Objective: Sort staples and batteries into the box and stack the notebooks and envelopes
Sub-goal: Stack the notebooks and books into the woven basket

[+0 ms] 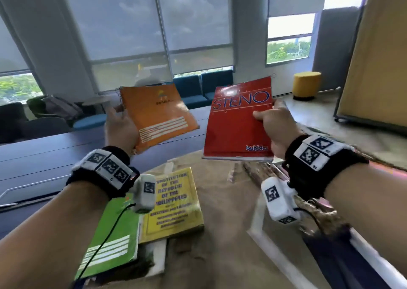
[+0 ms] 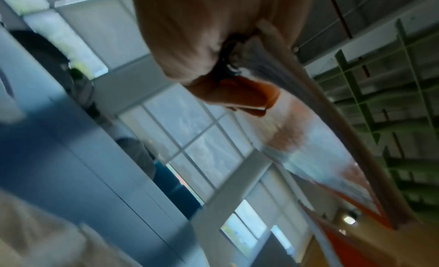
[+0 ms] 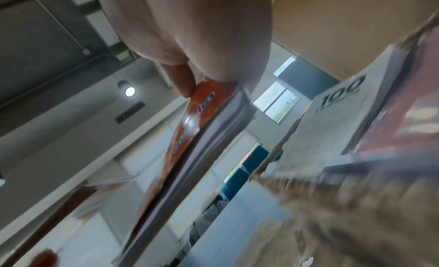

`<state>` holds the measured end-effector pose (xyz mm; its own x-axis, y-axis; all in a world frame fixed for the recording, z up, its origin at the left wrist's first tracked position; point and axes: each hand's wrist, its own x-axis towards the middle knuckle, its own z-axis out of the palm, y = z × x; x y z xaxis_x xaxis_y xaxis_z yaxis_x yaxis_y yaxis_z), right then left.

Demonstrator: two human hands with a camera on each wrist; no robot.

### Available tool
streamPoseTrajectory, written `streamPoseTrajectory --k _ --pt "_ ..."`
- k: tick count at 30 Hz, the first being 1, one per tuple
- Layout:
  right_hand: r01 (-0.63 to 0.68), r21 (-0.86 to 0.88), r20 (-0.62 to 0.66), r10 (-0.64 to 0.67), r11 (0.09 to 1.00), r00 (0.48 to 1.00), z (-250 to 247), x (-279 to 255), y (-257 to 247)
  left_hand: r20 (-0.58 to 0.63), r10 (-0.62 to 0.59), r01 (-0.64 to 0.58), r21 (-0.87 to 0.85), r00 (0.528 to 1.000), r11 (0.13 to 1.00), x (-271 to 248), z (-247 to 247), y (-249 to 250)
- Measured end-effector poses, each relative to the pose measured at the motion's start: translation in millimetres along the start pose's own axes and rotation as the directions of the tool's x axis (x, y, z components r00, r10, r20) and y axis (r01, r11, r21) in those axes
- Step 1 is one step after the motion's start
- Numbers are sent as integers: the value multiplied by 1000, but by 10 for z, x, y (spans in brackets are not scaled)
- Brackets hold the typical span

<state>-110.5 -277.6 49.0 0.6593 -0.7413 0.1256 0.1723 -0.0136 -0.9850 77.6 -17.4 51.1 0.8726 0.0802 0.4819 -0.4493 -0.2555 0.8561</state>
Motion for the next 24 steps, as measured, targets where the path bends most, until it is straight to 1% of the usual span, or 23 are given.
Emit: streamPoseTrajectory --k 2,3,4,5,6,7,9,10,11,13,16,18,20,22,24 --pt "1 49 -63 2 999 998 -284 11 -86 75 -40 45 -70 996 996 -95 257 130" --pt "-1 68 -96 8 998 995 -432 14 -108 125 -78 95 -135 989 986 -157 400 186" --pt "-2 82 -136 13 997 991 -578 15 -118 195 -139 181 -216 971 960 -227 538 252" --pt "-3 91 -174 19 996 984 -719 -1 -124 278 -189 273 -300 942 914 -303 666 314" --pt "-4 105 -202 25 994 979 -865 -10 -125 375 -215 356 -361 902 862 -387 803 377" --pt "-15 110 -219 39 994 975 -991 -36 -133 463 -211 415 -400 861 817 -471 931 445" --pt "-61 105 -232 84 993 969 -1214 -121 -162 593 -141 463 -435 793 773 -650 1160 573" --pt "-82 104 -246 106 991 964 -1332 -139 -164 633 -107 468 -438 767 768 -732 1278 629" --pt "-109 110 -254 134 988 958 -1434 -168 -158 661 -85 472 -433 745 768 -805 1383 667" --pt "-173 93 -260 191 981 946 -1597 -202 -92 691 -81 483 -411 718 773 -898 1564 708" --pt "-259 29 -234 258 966 937 -1787 -256 42 714 -74 501 -409 697 763 -1040 1821 798" --pt "-239 -34 -223 226 970 948 -1863 -310 86 715 -77 494 -397 695 773 -1123 1933 840" --pt "-227 -133 -207 197 965 958 -1952 -350 122 710 -99 472 -351 698 808 -1176 2049 815" --pt "-226 -234 -151 194 946 969 -2031 -382 156 723 -116 414 -250 682 875 -1231 2146 744" --pt "-194 -415 -135 151 889 979 -2104 -422 151 725 -147 351 -138 673 926 -1280 2234 661"
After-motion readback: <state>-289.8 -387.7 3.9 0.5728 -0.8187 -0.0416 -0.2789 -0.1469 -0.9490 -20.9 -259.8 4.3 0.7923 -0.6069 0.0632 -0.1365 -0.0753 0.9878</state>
